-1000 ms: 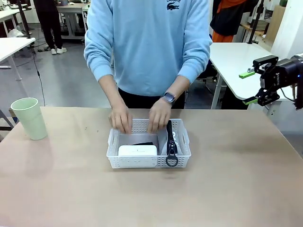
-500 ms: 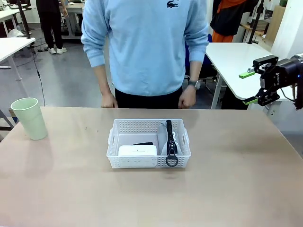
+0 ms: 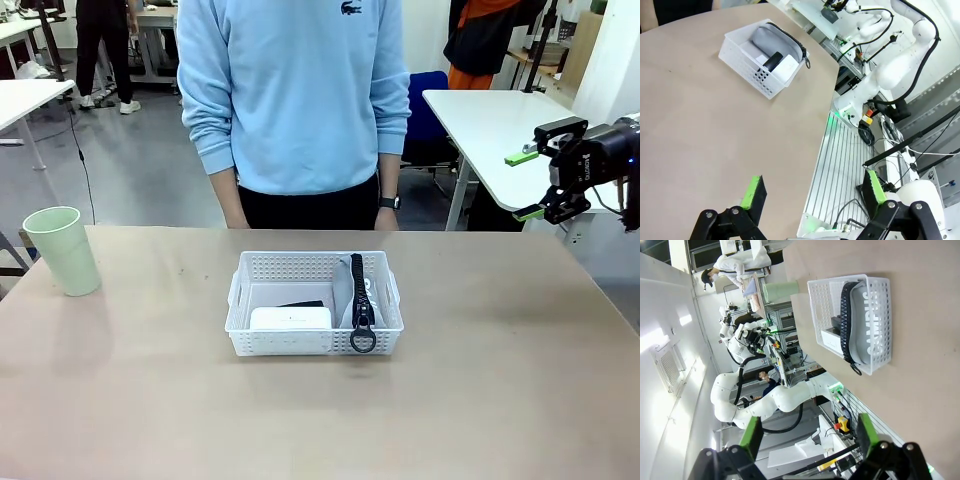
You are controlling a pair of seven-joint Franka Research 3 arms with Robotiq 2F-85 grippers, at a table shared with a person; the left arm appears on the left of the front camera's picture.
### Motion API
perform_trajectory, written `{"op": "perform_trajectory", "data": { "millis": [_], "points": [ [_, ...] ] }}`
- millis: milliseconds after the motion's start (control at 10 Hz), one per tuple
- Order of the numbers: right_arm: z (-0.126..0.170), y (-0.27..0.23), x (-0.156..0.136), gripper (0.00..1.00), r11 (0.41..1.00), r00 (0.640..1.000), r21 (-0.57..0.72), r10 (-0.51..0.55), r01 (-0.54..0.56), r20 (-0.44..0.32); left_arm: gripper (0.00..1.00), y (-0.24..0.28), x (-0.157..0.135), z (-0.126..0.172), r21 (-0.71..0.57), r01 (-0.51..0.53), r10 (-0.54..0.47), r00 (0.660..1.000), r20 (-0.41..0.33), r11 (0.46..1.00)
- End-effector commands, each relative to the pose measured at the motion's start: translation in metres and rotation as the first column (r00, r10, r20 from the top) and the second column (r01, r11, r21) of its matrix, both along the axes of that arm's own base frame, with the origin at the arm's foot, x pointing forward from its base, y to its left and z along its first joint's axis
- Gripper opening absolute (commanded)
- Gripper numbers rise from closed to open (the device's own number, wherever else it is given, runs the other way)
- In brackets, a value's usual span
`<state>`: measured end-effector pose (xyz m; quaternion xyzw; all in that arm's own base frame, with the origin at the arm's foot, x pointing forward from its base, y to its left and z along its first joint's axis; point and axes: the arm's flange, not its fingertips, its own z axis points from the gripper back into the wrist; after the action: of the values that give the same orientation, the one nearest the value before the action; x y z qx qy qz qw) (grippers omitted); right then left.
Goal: Efficiently arrange items inside the basket to fit them all.
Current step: Pick up the Reusable plastic cup and place it inside the Organizing basket.
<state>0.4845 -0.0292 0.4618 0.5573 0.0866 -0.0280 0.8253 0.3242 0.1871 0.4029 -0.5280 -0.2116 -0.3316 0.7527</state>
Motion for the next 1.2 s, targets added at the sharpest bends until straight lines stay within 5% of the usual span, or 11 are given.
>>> {"op": "perform_trajectory", "data": {
  "millis": [0, 100, 300, 400, 500, 600, 700, 800, 900, 1000, 1100],
  "points": [
    [0.003, 0.0, -0.001, 1.0, 1.0, 1.0, -0.009, 0.01, -0.01, 0.003, 1.0, 0.0, 0.0, 0.0, 0.0, 0.0, 0.0, 1.0, 0.0, 1.0],
    [0.003, 0.0, -0.001, 1.0, 1.0, 1.0, -0.009, 0.01, -0.01, 0.003, 1.0, -0.011, 0.002, 0.02, -0.063, 0.267, -0.238, 0.927, 0.289, 0.962],
    [0.003, 0.0, -0.001, 1.0, 1.0, 1.0, -0.009, 0.01, -0.01, 0.003, 1.0, -0.01, 0.0, 0.046, 0.137, 0.472, -0.375, 0.457, 0.807, 0.871],
    [0.003, 0.0, -0.001, 1.0, 1.0, 1.0, -0.009, 0.01, -0.01, 0.003, 1.0, 0.0, -0.006, 0.052, 0.234, 0.472, -0.369, 0.219, 0.903, 0.85],
    [0.003, 0.0, -0.001, 1.0, 1.0, 1.0, -0.009, 0.01, -0.01, 0.003, 1.0, 0.008, -0.013, 0.054, 0.305, 0.374, -0.351, 0.06, 0.935, 0.876],
    [0.003, 0.0, -0.001, 1.0, 1.0, 1.0, -0.009, 0.01, -0.01, 0.003, 1.0, 0.012, -0.016, 0.053, 0.306, 0.311, -0.315, -0.023, 0.949, 0.9],
    [0.003, 0.0, -0.001, 1.0, 1.0, 1.0, -0.009, 0.01, -0.01, 0.003, 1.0, 0.016, -0.013, 0.051, 0.279, 0.221, -0.276, -0.046, 0.96, 0.934],
    [0.003, 0.0, -0.001, 1.0, 1.0, 1.0, -0.009, 0.01, -0.01, 0.003, 1.0, 0.022, -0.001, 0.049, 0.197, 0.186, -0.208, 0.045, 0.977, 0.963],
    [0.003, 0.0, -0.001, 1.0, 1.0, 1.0, -0.009, 0.01, -0.01, 0.003, 1.0, 0.014, -0.012, 0.069, 0.276, 0.311, -0.398, 0.461, 0.793, 0.91],
    [0.003, 0.0, -0.001, 1.0, 1.0, 1.0, -0.009, 0.01, -0.01, 0.003, 1.0, 0.014, -0.012, 0.069, 0.276, 0.311, -0.398, 0.461, 0.793, 0.91],
    [0.003, 0.0, -0.001, 1.0, 1.0, 1.0, -0.009, 0.01, -0.01, 0.003, 1.0, 0.016, -0.008, 0.074, 0.24, 0.221, -0.312, 0.4, 0.862, 0.945]
  ]
}}
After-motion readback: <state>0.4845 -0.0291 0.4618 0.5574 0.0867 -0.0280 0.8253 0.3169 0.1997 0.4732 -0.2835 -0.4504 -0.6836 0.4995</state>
